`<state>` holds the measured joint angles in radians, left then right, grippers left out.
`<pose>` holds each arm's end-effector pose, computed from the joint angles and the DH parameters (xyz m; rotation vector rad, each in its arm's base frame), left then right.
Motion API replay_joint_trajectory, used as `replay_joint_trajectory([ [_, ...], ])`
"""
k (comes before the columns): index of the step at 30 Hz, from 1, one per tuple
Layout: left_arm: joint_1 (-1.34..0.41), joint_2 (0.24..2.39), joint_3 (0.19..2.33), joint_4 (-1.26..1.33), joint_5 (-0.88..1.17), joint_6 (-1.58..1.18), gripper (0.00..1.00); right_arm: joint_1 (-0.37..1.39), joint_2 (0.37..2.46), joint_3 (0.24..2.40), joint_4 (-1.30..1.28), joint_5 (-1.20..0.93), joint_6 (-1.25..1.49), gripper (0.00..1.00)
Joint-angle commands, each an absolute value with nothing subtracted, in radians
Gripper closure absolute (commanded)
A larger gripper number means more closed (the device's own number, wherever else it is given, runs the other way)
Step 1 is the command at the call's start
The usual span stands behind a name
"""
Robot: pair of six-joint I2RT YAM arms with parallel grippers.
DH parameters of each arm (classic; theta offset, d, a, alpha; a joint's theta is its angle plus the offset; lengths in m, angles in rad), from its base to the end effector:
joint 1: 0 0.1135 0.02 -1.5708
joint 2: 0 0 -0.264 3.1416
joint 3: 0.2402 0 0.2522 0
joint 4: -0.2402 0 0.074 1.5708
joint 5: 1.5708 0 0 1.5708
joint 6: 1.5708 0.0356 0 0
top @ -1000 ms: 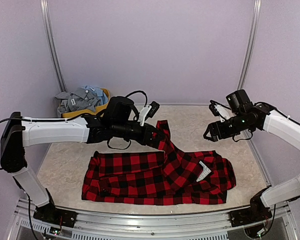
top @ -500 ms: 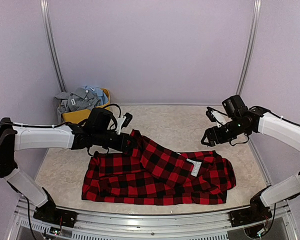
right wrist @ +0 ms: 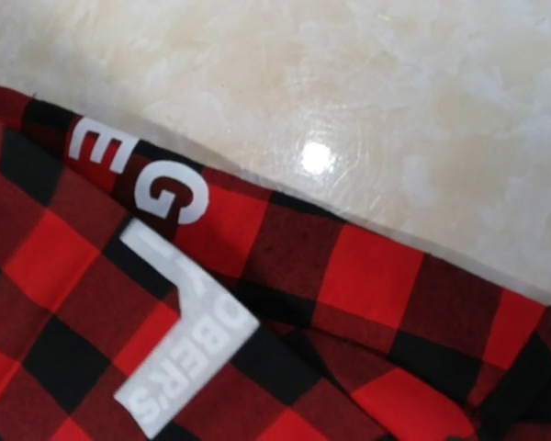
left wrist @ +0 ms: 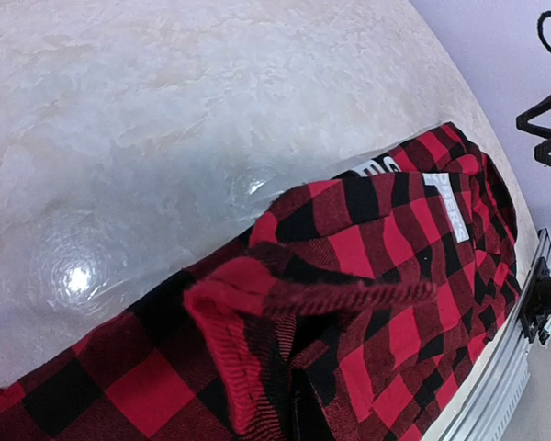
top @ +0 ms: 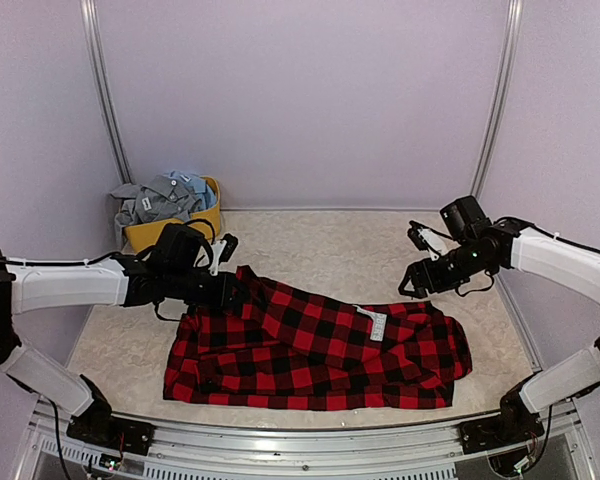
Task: Fold and stack the long sleeve shirts
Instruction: Fold the sleeve of the rectangle-folded shirt.
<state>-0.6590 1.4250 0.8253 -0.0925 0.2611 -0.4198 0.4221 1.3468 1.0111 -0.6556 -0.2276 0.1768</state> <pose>0.2325 -0.1917 0.2168 0.4299 2.3459 -0.8427 0.2448 0.1187 0.2559 -0.4071 2.5765 0.5140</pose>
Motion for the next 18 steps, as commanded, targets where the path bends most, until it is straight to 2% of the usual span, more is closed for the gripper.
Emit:
replay_joint_trajectory([
  [1, -0.61, 1.372, 0.782, -0.127, 0.204, -0.46, 1.0, 0.412, 1.36, 0.989, -0.63, -0.25, 0.173, 0.27],
  [9, -0.584, 1.346, 0.726, -0.117, 0.226, -0.486, 1.0, 0.413, 1.372, 0.979, -0.62, -0.255, 0.175, 0.27],
  [18, -0.634, 1.376, 0.737, -0.063, 0.263, -0.481, 0.99, 0.412, 1.4, 0.969, -0.56, -0.191, 0.218, 0.27],
])
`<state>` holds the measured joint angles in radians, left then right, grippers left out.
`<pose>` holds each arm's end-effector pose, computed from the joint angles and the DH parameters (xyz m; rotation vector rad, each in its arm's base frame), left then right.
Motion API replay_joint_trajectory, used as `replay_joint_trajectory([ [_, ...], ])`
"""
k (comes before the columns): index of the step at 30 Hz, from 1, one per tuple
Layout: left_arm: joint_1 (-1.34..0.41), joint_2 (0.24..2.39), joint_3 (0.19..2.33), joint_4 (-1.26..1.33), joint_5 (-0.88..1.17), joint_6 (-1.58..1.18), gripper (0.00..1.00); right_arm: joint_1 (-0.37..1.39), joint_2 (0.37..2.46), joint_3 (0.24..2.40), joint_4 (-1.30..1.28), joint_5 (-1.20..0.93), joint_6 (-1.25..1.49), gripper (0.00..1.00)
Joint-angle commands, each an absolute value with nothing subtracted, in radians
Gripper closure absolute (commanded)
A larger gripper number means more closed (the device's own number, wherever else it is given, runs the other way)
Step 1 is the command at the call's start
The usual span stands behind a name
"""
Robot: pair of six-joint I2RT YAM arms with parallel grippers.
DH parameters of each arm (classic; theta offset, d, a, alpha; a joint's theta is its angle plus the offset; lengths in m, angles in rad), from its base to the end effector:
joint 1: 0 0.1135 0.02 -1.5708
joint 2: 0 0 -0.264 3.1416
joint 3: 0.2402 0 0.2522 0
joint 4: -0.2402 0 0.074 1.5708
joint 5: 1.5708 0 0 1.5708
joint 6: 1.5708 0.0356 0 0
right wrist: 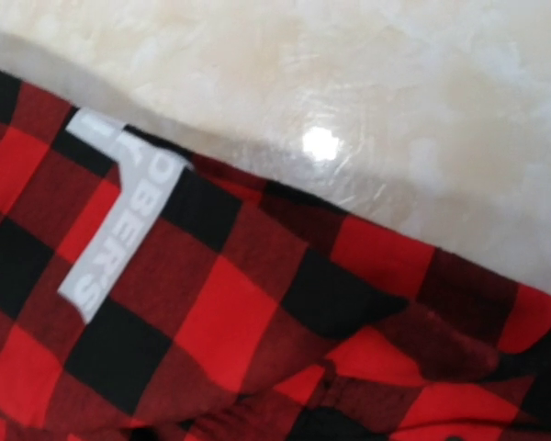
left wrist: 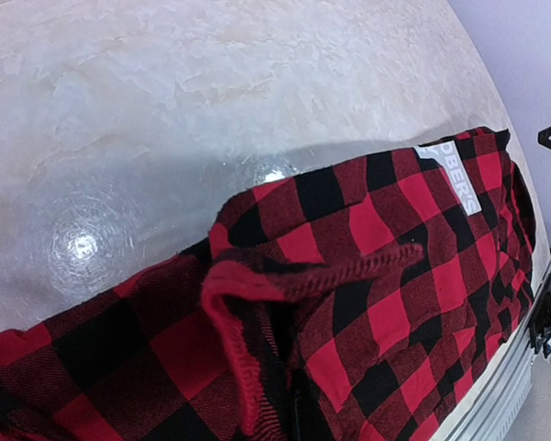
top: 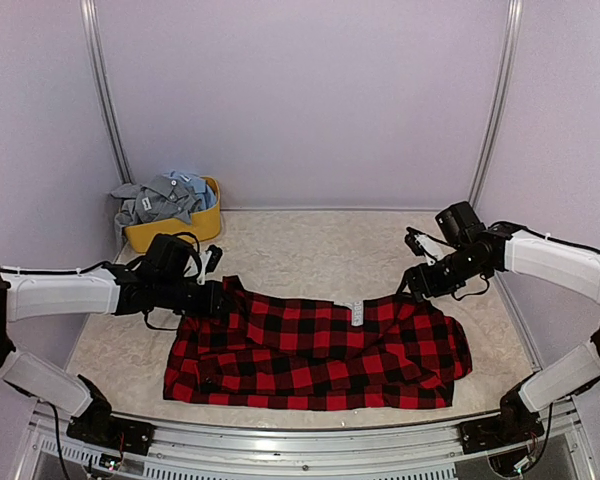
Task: Fold and stack the long sleeve shirts
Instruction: Fold the sleeve of the rectangle-folded shirt.
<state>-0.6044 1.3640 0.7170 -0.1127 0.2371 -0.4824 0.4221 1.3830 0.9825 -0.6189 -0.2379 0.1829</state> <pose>0.2225 -0.1638 0.1973 0.2742 2.4354 -0.7929 0.2489 0.1210 0.2401 -0.4031 2.6074 0.5231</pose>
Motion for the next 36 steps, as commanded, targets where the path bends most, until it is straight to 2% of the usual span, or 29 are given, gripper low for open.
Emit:
replay_joint_trajectory([
  [1, -0.644, 1.381, 0.748, -0.063, 0.264, -0.478, 0.99, 0.413, 1.41, 0.972, -0.544, -0.177, 0.224, 0.27],
  [8, -0.705, 1.447, 0.825, -0.07, 0.257, -0.464, 0.99, 0.413, 1.547, 1.046, -0.473, -0.2, 0.202, 0.27],
  [20, -0.736, 1.471, 0.869, -0.095, 0.233, -0.446, 0.99, 0.396, 1.712, 1.125, -0.464, -0.391, 0.101, 0.26],
  [28, -0.736, 1.467, 0.879, -0.116, 0.213, -0.43, 0.99, 0.354, 1.676, 1.035, -0.454, -0.513, 0.105, 0.32],
  [36, -0.738, 1.451, 0.891, -0.133, 0.2, -0.425, 0.97, 0.349, 1.568, 0.916, -0.443, -0.497, 0.152, 0.42],
])
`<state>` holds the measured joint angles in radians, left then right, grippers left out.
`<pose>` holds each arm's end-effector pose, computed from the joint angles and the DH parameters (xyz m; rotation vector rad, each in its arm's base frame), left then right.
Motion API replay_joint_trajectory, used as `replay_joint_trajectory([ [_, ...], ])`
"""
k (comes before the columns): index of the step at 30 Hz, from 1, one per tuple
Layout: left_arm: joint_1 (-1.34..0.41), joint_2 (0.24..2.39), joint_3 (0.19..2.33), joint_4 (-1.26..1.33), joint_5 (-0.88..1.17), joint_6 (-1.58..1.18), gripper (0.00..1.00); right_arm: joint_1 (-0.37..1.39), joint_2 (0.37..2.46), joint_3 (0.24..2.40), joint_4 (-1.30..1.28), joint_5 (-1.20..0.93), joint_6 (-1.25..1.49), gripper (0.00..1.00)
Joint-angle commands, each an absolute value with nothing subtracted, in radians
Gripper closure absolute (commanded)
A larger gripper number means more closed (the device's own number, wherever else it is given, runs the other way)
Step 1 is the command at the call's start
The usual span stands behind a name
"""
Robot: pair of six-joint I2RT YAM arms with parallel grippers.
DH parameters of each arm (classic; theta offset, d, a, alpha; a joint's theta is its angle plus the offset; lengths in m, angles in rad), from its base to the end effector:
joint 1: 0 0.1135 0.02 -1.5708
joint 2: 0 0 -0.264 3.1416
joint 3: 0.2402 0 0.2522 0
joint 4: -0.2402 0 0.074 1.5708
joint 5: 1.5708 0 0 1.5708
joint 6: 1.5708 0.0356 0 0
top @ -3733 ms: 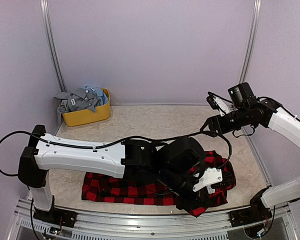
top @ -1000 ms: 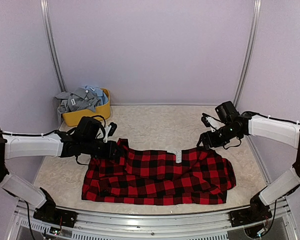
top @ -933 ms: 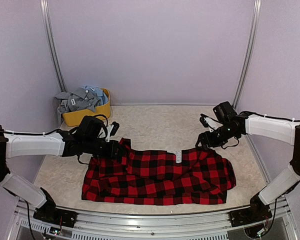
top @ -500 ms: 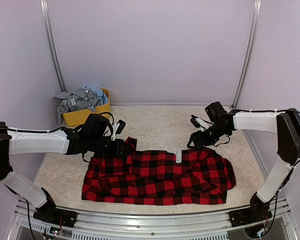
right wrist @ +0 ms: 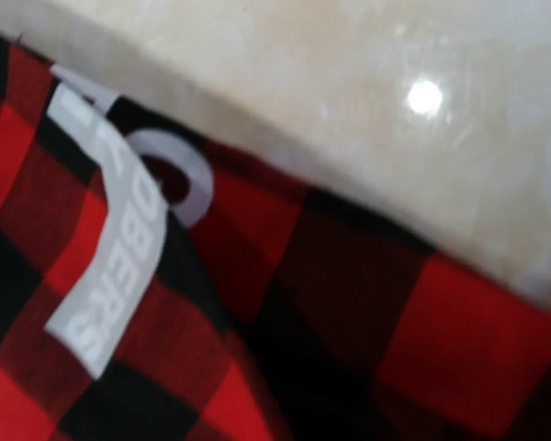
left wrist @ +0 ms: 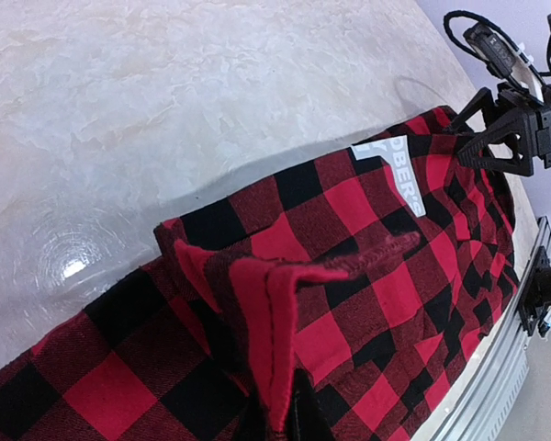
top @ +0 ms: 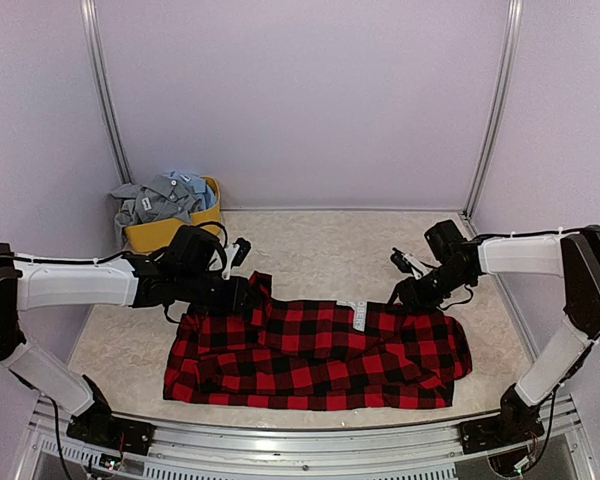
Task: Fold and stack the long sleeve shirts
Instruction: Fold the sleeve of the rectangle-folded shirt.
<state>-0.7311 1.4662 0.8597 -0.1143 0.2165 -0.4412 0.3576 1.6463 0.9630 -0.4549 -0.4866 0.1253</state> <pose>0.2254 -0.2124 0.2139 0.4673 2.3773 -0.8249 0.2864 0.1248 0.1729 -0.4642 2.6938 0.8013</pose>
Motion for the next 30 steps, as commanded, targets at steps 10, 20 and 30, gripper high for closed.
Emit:
replay_joint_trajectory([
  [10, -0.751, 1.456, 0.924, -0.055, 0.336, -0.469, 0.95, 0.323, 1.475, 0.822, -0.431, -0.46, 0.196, 0.5],
  [20, -0.753, 1.407, 0.941, -0.127, 0.321, -0.584, 0.96, 0.304, 1.447, 0.869, -0.452, -0.362, 0.214, 0.36],
  [30, -0.741, 1.32, 0.838, -0.175, 0.275, -0.704, 0.95, 0.304, 1.405, 0.931, -0.483, -0.356, 0.198, 0.34],
])
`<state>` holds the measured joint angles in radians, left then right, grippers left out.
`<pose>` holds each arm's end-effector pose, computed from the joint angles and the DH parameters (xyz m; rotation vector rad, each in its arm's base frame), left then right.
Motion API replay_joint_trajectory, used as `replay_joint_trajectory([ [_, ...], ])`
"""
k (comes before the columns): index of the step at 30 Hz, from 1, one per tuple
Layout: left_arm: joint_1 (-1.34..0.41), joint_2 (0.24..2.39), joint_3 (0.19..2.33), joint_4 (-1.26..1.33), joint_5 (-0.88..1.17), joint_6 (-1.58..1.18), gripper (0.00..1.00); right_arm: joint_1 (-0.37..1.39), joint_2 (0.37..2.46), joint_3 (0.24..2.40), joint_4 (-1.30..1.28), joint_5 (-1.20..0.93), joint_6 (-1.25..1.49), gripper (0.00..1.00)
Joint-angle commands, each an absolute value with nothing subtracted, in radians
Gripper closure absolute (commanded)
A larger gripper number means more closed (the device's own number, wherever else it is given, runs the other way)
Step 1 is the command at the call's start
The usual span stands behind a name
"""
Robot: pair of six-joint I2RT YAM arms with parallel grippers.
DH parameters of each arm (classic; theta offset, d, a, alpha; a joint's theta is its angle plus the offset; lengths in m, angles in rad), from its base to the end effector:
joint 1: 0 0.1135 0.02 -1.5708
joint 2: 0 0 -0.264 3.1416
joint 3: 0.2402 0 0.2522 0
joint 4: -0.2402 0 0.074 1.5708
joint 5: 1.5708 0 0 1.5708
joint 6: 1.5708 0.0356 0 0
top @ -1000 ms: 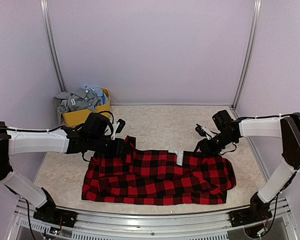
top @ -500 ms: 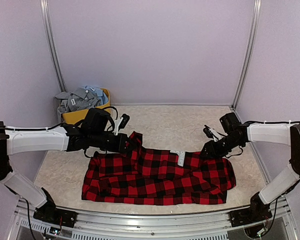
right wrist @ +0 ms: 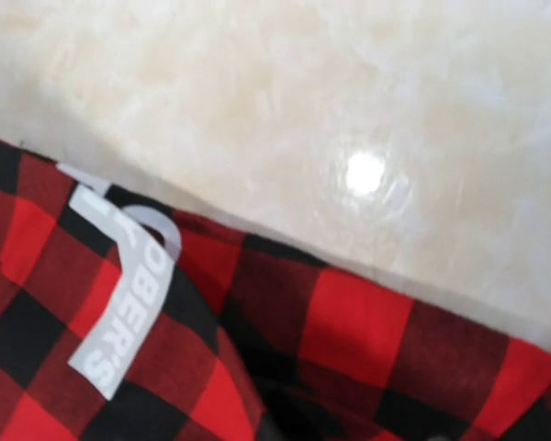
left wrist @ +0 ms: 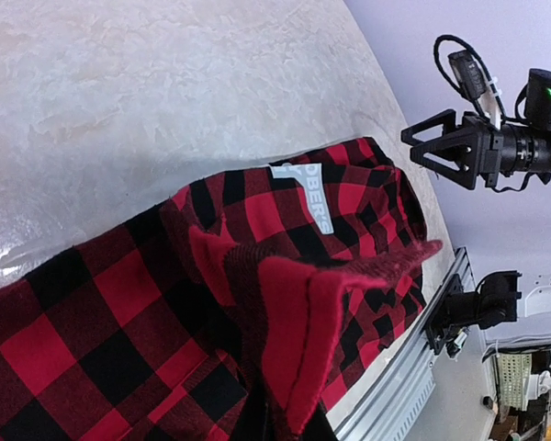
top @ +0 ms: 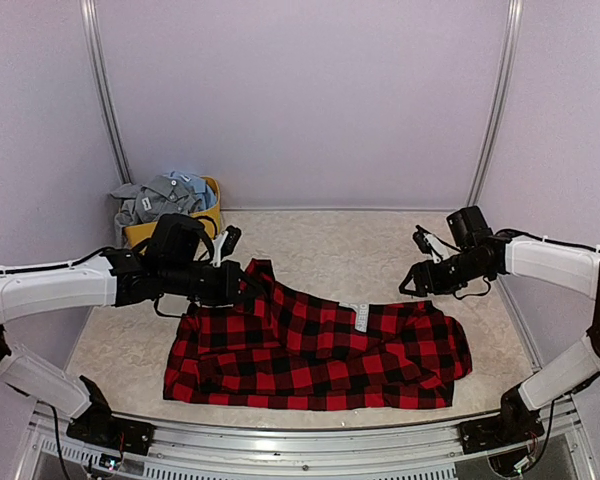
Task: Fold and stack the long sleeve shirts
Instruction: Fold the sleeve of the rectangle-folded shirt.
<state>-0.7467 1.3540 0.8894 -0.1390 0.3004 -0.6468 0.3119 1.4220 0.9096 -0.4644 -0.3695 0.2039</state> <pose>0.2116 -0.2101 0.2539 0.3054 2.3496 -1.0702 0.2661 0.0993 0.2179 -0.2867 2.5697 0.6680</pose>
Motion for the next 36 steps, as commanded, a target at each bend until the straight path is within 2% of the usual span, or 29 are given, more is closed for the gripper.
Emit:
replay_joint_trajectory([
  [1, -0.741, 1.314, 0.824, -0.175, 0.274, -0.711, 0.95, 0.303, 1.408, 0.929, -0.483, -0.355, 0.197, 0.34],
  [10, -0.733, 1.303, 0.759, -0.262, 0.144, -0.714, 0.87, 0.304, 1.426, 0.902, -0.463, -0.376, 0.201, 0.34],
  [15, -0.733, 1.282, 0.724, -0.328, 0.07, -0.73, 0.76, 0.303, 1.428, 0.901, -0.467, -0.371, 0.197, 0.34],
  [23, -0.733, 1.159, 0.698, -0.425, -0.088, -0.756, 0.38, 0.309, 1.447, 0.899, -0.471, -0.352, 0.193, 0.34],
  [25, -0.733, 1.138, 0.713, -0.437, -0.139, -0.754, 0.19, 0.317, 1.437, 0.898, -0.471, -0.334, 0.198, 0.34],
  [27, -0.733, 1.131, 0.722, -0.414, -0.161, -0.733, 0.05, 0.325, 1.421, 0.896, -0.47, -0.332, 0.201, 0.34],
  [28, -0.734, 1.14, 0.729, -0.394, -0.166, -0.717, 0.02, 0.331, 1.415, 0.893, -0.469, -0.333, 0.204, 0.34],
  [36, -0.748, 1.319, 0.761, -0.141, -0.029, -0.609, 0.02, 0.424, 1.458, 0.89, -0.411, -0.367, 0.24, 0.36],
])
